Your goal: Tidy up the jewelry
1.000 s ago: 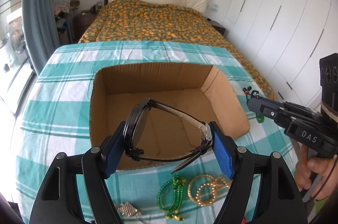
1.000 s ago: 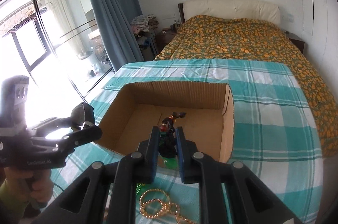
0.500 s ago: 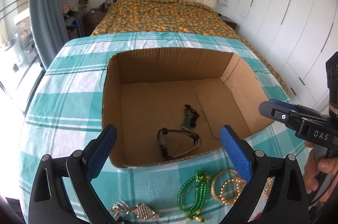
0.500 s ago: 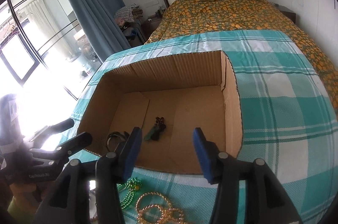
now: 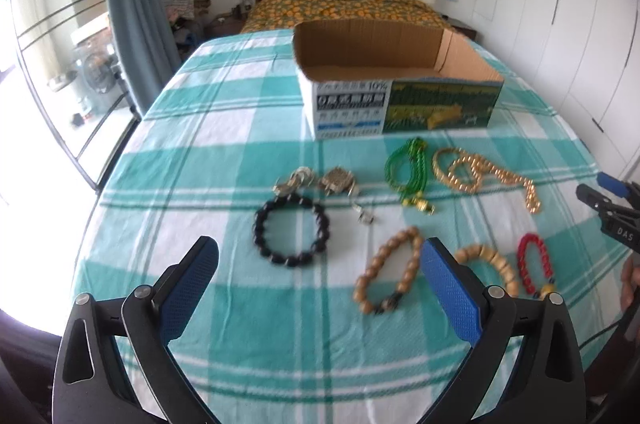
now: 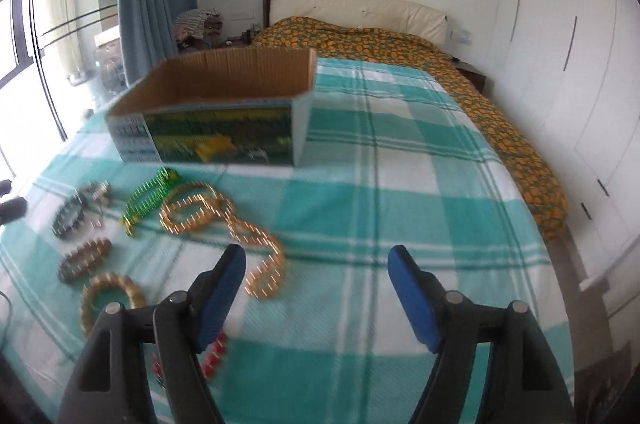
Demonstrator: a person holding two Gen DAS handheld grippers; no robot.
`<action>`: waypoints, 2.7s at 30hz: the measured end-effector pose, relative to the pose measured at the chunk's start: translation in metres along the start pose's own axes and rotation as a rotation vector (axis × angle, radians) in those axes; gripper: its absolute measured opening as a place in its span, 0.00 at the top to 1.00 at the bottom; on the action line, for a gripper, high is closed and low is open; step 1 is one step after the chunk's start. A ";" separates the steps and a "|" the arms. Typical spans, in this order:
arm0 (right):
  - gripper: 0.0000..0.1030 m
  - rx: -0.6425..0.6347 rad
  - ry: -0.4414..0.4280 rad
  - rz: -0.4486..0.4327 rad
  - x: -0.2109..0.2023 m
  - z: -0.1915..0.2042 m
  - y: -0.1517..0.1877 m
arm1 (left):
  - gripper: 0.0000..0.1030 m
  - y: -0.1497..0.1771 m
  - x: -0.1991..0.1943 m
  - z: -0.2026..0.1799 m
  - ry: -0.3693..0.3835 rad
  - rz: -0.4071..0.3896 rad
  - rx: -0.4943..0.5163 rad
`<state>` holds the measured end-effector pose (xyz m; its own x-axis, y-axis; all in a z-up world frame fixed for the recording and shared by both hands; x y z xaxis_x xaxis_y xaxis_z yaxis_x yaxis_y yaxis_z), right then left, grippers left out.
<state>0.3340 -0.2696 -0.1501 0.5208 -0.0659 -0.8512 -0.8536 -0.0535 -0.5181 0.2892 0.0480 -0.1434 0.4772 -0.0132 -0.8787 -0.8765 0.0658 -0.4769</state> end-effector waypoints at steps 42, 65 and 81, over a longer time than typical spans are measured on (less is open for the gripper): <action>0.14 0.082 -0.031 0.137 0.053 -0.033 0.029 | 0.00 -0.008 0.101 -0.017 0.050 0.096 0.056; 0.14 0.082 -0.032 0.137 0.054 -0.033 0.029 | 0.00 -0.012 0.104 -0.017 0.067 0.097 0.081; 0.14 0.082 -0.032 0.137 0.054 -0.033 0.029 | 0.00 -0.012 0.103 -0.016 0.064 0.096 0.082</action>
<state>0.3372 -0.3075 -0.2083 0.4003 -0.0354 -0.9157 -0.9152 0.0353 -0.4015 0.3476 0.0295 -0.2287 0.3839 -0.0660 -0.9210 -0.9085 0.1516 -0.3895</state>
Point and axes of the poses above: each gripper's, at about its wrist camera, not at the fingertips, and x roughly the way its jaws point, z to its left, y to its underside, the point moved 5 cm from there along x, roughly the way its jaws point, and after that the axes turned 13 degrees about z, right-handed, at the moved point
